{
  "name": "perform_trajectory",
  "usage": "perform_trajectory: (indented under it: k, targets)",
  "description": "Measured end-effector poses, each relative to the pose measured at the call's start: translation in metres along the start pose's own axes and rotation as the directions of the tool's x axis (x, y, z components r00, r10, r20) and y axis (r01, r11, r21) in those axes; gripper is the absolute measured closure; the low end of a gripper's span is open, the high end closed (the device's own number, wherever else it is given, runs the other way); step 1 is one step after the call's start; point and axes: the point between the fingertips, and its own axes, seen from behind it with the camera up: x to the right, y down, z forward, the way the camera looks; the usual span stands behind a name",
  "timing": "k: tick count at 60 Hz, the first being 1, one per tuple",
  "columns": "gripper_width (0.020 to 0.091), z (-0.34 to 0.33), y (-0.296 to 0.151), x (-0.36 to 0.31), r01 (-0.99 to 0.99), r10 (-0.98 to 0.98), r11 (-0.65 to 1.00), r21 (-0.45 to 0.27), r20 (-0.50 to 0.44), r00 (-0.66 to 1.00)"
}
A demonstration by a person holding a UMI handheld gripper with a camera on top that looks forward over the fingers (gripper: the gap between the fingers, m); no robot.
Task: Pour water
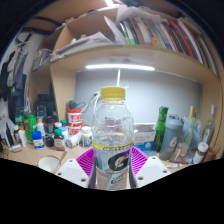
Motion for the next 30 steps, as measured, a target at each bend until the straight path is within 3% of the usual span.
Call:
perform_trajectory:
  k: [15,22,24,30]
  targets:
    - [0.0635,0.008,0.029,-0.008,-0.091,0.090,0.995,0.030,0.038,0.995]
    - [0.0632,0.009,0.044,-0.020,-0.105,0.105,0.994,0.010,0.062,0.993]
    - [0.0597,0.010,0.054,-0.020,-0.090,0.090,0.996,-0.007,0.058,0.994]
    - [0.0575,0.008,0.053,-0.015,-0.043,0.042,0.998,0.049,0.027,0.999]
